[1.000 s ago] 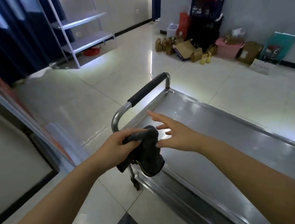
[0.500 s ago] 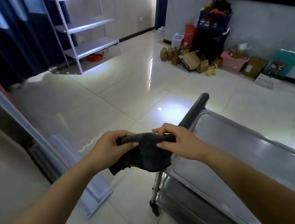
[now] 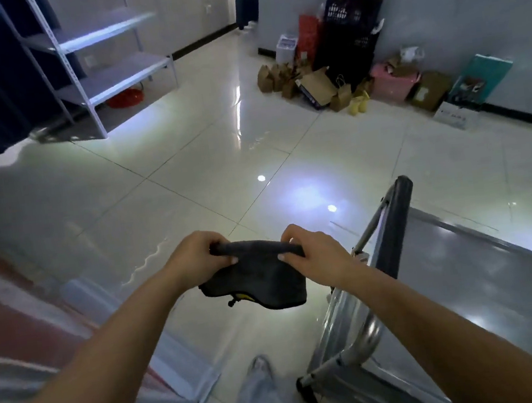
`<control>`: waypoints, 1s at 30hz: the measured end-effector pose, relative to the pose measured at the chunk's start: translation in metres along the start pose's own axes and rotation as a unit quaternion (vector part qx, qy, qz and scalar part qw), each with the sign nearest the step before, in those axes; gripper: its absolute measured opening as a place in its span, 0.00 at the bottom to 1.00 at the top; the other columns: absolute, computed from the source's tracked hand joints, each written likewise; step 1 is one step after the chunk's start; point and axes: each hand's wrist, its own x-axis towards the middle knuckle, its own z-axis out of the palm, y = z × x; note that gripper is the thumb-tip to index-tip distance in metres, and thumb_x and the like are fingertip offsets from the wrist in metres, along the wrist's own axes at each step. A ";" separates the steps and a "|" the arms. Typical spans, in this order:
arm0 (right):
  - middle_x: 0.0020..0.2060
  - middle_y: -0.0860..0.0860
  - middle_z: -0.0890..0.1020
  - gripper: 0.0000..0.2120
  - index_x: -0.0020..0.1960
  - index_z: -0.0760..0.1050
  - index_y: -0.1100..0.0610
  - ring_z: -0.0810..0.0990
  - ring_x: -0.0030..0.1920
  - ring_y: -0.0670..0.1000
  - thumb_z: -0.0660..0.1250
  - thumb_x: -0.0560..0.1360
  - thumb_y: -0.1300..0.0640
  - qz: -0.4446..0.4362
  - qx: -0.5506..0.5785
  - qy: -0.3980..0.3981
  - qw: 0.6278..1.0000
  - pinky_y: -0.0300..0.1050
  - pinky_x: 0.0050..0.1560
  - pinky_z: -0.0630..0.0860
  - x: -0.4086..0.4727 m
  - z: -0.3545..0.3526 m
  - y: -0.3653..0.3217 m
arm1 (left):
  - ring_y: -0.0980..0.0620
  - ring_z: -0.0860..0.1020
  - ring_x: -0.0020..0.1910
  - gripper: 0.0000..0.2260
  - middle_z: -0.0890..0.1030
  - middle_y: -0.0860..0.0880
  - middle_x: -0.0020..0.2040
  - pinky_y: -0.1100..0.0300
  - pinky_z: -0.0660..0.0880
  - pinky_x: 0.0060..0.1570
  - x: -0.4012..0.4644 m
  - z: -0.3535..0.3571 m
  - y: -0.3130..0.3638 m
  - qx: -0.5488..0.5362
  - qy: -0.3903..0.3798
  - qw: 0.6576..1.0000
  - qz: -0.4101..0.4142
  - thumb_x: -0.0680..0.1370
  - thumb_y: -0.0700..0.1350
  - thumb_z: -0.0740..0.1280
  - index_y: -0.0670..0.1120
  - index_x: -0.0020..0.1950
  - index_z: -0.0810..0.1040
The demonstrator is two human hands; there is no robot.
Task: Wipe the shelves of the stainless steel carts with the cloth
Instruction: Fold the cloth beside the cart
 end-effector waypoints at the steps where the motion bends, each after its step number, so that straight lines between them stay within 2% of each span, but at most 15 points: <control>1: 0.43 0.49 0.82 0.06 0.50 0.66 0.45 0.79 0.42 0.52 0.63 0.78 0.47 0.005 0.010 0.006 1.000 0.46 0.42 0.75 0.015 -0.001 0.004 | 0.48 0.79 0.44 0.03 0.81 0.47 0.41 0.46 0.78 0.49 0.018 -0.006 0.001 0.004 -0.004 1.000 -0.001 0.74 0.45 0.72 0.48 0.43 0.80; 6: 0.46 0.45 0.83 0.06 0.54 0.73 0.44 0.79 0.46 0.49 0.63 0.78 0.47 0.026 0.069 0.059 0.995 0.43 0.46 0.75 0.100 -0.017 0.029 | 0.47 0.78 0.43 0.03 0.79 0.49 0.41 0.49 0.76 0.46 0.111 -0.023 0.000 0.021 0.004 1.000 -0.001 0.76 0.47 0.68 0.49 0.44 0.76; 10: 0.48 0.41 0.83 0.08 0.56 0.76 0.43 0.79 0.48 0.47 0.61 0.78 0.49 0.033 0.054 0.069 0.996 0.42 0.49 0.74 0.153 -0.033 0.048 | 0.48 0.78 0.41 0.04 0.79 0.49 0.40 0.55 0.74 0.40 0.175 -0.027 -0.003 0.034 -0.017 0.999 -0.001 0.77 0.48 0.67 0.50 0.45 0.74; 16: 0.50 0.40 0.82 0.10 0.58 0.76 0.43 0.79 0.50 0.46 0.60 0.79 0.48 0.090 0.067 0.109 0.988 0.45 0.51 0.75 0.170 -0.076 0.097 | 0.55 0.78 0.42 0.05 0.79 0.55 0.41 0.57 0.77 0.42 0.264 -0.029 0.037 0.069 -0.092 0.989 0.088 0.76 0.47 0.68 0.57 0.46 0.75; 19: 0.48 0.42 0.82 0.09 0.57 0.76 0.45 0.79 0.48 0.47 0.61 0.79 0.49 0.130 0.089 0.144 0.977 0.48 0.51 0.75 0.165 -0.100 0.125 | 0.60 0.77 0.44 0.06 0.79 0.59 0.42 0.59 0.76 0.43 0.310 -0.015 0.075 0.104 -0.132 0.972 0.165 0.76 0.46 0.67 0.57 0.49 0.76; 22: 0.44 0.44 0.83 0.08 0.55 0.77 0.47 0.79 0.45 0.48 0.64 0.78 0.50 0.188 0.121 0.192 0.956 0.46 0.48 0.75 0.160 -0.123 0.150 | 0.60 0.77 0.40 0.06 0.79 0.57 0.38 0.60 0.73 0.39 0.358 0.000 0.118 0.120 -0.180 0.953 0.212 0.75 0.46 0.69 0.58 0.44 0.76; 24: 0.40 0.42 0.82 0.06 0.53 0.77 0.46 0.78 0.42 0.46 0.66 0.76 0.50 0.219 0.134 0.222 0.941 0.42 0.44 0.73 0.158 -0.140 0.165 | 0.58 0.78 0.38 0.07 0.80 0.55 0.37 0.59 0.75 0.39 0.393 0.008 0.147 0.099 -0.234 0.939 0.230 0.74 0.44 0.70 0.55 0.41 0.77; 27: 0.37 0.42 0.80 0.05 0.51 0.77 0.45 0.76 0.38 0.43 0.67 0.76 0.48 0.252 0.127 0.254 0.925 0.38 0.40 0.69 0.160 -0.167 0.183 | 0.57 0.79 0.38 0.05 0.81 0.52 0.38 0.59 0.76 0.40 0.447 0.017 0.192 0.076 -0.320 0.904 0.272 0.72 0.43 0.72 0.54 0.40 0.79; 30: 0.41 0.43 0.82 0.06 0.52 0.77 0.45 0.77 0.41 0.44 0.66 0.76 0.48 0.298 0.140 0.292 0.898 0.41 0.44 0.73 0.164 -0.190 0.196 | 0.58 0.79 0.38 0.08 0.81 0.52 0.39 0.64 0.75 0.37 0.499 0.031 0.237 0.075 -0.388 0.859 0.324 0.74 0.41 0.71 0.55 0.41 0.79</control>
